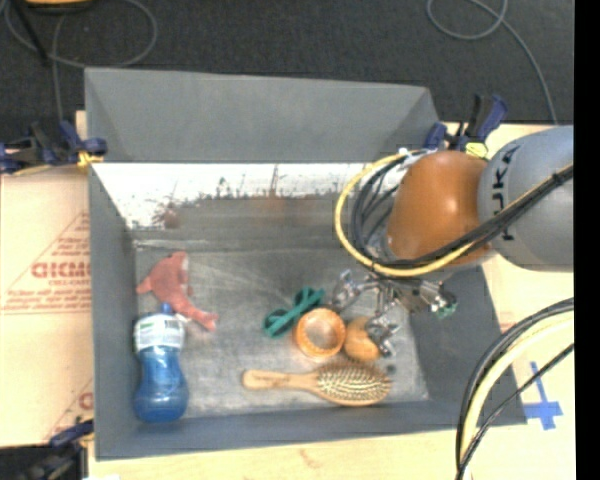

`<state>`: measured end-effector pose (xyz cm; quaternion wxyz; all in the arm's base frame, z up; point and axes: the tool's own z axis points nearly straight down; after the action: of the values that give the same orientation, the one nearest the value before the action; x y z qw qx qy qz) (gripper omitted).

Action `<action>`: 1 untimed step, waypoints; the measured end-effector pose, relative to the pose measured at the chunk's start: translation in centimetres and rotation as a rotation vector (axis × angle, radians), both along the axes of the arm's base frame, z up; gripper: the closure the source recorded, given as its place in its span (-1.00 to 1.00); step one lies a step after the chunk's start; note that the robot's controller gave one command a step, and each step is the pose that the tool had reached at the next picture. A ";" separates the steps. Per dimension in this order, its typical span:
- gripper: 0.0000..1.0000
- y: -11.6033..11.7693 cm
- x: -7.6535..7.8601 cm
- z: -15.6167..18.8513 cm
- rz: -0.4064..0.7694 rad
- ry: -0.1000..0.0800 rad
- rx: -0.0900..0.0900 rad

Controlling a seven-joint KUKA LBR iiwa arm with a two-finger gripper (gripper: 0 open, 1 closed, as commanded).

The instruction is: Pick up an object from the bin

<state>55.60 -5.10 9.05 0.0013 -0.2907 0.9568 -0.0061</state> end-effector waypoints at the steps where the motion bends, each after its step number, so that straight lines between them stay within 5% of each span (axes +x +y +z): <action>1: 1.00 0.0 0.0 0.0 0.001 0.000 0.000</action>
Offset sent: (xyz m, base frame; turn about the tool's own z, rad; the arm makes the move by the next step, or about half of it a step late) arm 0.0301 -0.0171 0.1737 -0.3791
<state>55.60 -5.11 9.05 0.0013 -0.2911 0.9567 -0.0062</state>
